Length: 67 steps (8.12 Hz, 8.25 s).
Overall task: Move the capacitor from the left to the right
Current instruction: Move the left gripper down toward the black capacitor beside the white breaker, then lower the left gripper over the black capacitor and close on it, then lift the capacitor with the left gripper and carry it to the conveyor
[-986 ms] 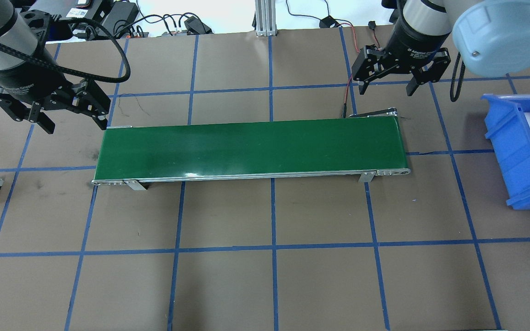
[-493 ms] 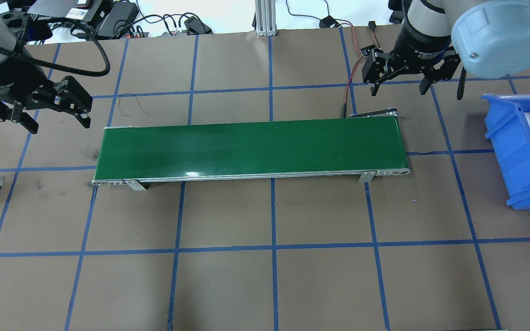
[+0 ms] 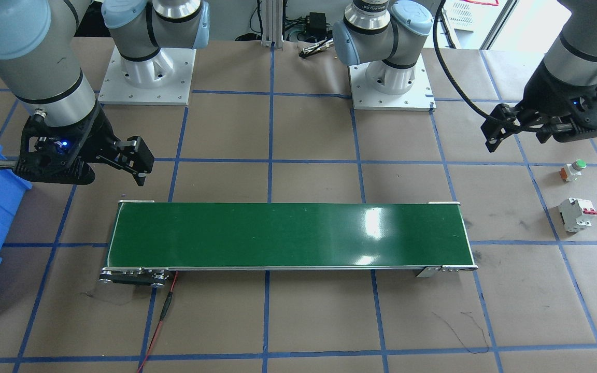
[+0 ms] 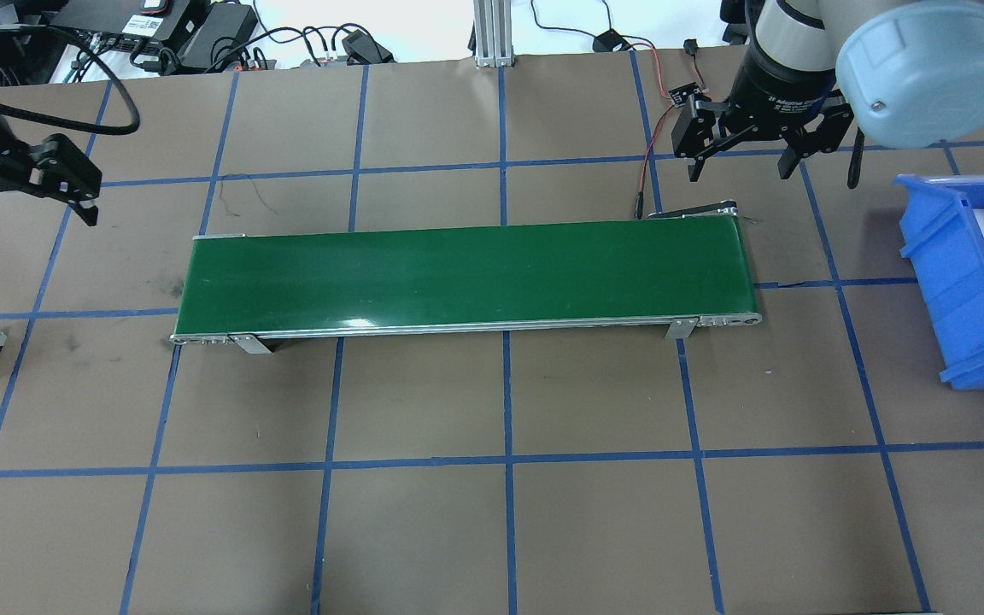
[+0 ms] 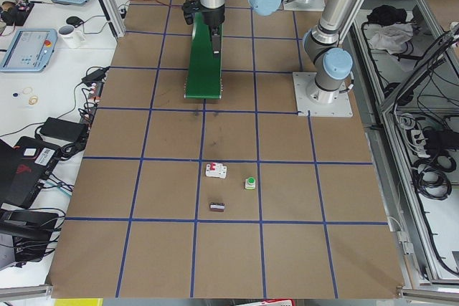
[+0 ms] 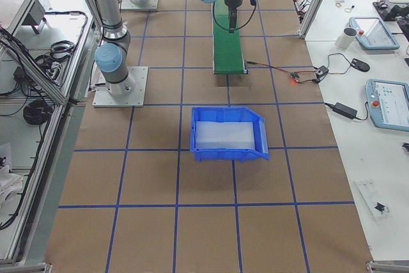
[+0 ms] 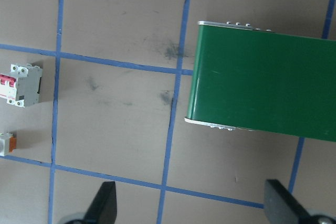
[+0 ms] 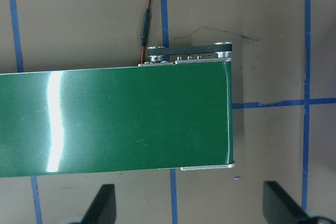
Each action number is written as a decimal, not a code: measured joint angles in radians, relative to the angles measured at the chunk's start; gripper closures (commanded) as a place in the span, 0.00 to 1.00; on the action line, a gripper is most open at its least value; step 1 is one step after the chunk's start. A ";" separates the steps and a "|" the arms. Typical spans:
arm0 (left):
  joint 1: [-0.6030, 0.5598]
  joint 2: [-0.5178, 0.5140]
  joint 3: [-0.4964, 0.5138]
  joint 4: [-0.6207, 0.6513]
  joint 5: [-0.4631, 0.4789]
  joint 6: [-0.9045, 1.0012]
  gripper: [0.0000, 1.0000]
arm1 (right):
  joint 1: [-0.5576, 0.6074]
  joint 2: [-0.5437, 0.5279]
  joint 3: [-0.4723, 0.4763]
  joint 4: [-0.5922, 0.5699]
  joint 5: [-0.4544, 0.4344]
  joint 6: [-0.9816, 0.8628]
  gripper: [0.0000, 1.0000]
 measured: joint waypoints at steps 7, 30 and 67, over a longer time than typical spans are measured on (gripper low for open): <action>0.445 -0.033 0.003 0.044 -0.060 0.465 0.00 | -0.001 -0.001 0.001 -0.002 -0.004 0.023 0.00; 0.723 -0.601 -0.005 0.771 -0.099 1.132 0.07 | -0.007 0.008 0.002 0.007 -0.019 0.021 0.00; 0.724 -0.676 -0.003 0.811 -0.117 1.108 0.65 | -0.009 0.008 0.002 0.005 -0.022 0.021 0.00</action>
